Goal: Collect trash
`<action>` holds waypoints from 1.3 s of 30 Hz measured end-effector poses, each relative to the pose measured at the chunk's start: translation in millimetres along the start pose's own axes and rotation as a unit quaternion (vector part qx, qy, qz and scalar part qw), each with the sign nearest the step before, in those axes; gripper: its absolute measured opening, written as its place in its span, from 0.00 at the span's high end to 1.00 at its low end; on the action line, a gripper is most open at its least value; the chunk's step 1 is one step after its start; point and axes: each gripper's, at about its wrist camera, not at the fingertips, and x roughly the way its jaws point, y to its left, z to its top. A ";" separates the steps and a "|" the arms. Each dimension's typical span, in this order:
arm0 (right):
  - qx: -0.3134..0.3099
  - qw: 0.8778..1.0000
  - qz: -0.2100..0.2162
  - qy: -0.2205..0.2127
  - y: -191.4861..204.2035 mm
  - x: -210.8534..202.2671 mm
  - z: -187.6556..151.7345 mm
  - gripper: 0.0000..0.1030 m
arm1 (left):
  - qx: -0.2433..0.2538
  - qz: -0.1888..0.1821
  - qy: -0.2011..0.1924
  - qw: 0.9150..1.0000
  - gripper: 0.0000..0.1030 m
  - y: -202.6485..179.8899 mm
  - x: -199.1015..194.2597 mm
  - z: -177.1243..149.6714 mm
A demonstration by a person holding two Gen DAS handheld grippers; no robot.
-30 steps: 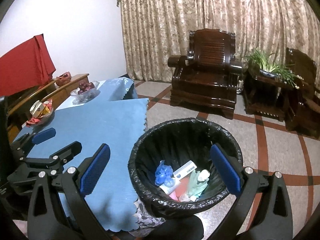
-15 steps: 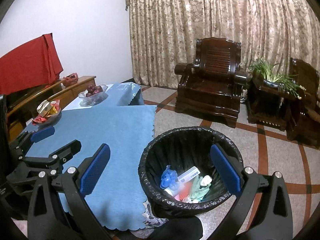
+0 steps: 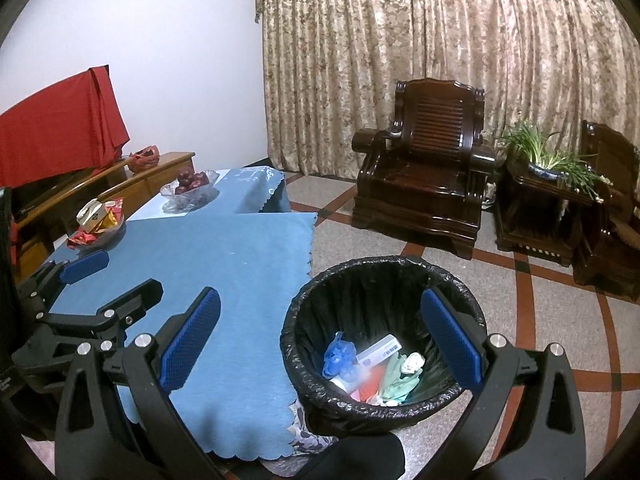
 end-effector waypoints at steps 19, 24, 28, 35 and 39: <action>-0.002 1.000 0.000 0.002 2.8 1.0 -0.4 0.05 | -0.002 -0.001 -0.004 1.000 0.06 3.6 -4.5 3.7; -0.001 1.000 0.000 0.002 2.8 1.1 -0.7 0.05 | -0.003 -0.001 -0.004 1.000 0.06 3.9 -4.7 3.2; -0.002 1.000 0.001 0.002 3.2 1.0 -0.6 0.05 | -0.003 0.000 -0.004 1.000 0.06 5.1 -5.0 2.8; -0.002 1.000 0.001 0.001 4.7 1.0 -1.1 0.05 | -0.003 0.000 -0.004 1.000 0.06 5.8 -4.7 2.7; -0.002 1.000 0.001 0.002 4.9 1.3 -1.2 0.05 | -0.003 -0.001 -0.003 1.000 0.06 5.6 -4.7 2.7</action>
